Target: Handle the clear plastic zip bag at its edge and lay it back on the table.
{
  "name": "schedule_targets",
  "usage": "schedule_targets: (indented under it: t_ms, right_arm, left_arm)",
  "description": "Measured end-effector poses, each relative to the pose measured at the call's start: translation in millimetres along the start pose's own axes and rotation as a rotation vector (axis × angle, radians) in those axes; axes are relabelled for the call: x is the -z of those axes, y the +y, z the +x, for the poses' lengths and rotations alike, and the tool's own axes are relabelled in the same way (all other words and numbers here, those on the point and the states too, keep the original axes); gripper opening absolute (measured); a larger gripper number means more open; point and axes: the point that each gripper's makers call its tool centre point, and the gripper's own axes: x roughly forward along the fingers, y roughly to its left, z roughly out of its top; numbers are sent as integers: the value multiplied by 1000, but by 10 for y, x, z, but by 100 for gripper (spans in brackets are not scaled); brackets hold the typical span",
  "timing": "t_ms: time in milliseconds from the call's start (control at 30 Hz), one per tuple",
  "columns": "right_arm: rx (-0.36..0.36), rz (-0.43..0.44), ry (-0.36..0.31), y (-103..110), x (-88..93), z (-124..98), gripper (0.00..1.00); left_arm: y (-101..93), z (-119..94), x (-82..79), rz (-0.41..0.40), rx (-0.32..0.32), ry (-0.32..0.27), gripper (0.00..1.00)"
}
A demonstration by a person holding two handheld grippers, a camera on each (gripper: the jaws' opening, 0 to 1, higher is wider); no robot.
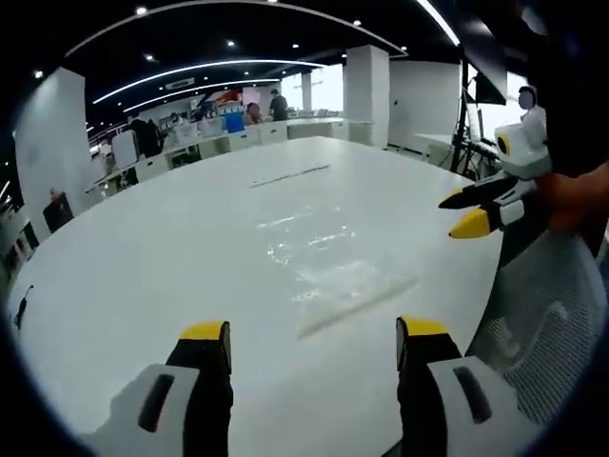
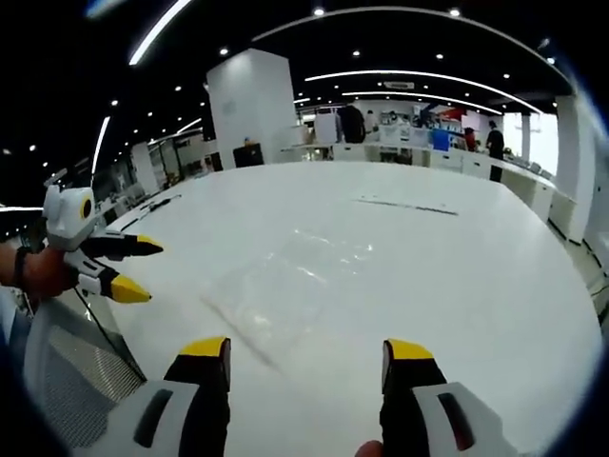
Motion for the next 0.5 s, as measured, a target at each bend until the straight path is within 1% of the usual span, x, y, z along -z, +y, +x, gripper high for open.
schedule_targets:
  t_ms: [67, 200, 300, 500]
  right_arm:
    - [4, 4, -3, 7, -9, -14, 65]
    - [8, 14, -6, -5, 13, -30, 66]
    - [9, 26, -2, -13, 44, -38, 67]
    - [17, 42, -22, -43, 6, -79, 69]
  left_arm:
    - [5, -13, -3, -9, -11, -6, 74]
    - [-18, -27, -16, -10, -10, -7, 74]
    - [-4, -21, 8, -14, -11, -2, 75]
    - [-19, -40, 18, -27, -15, -2, 77]
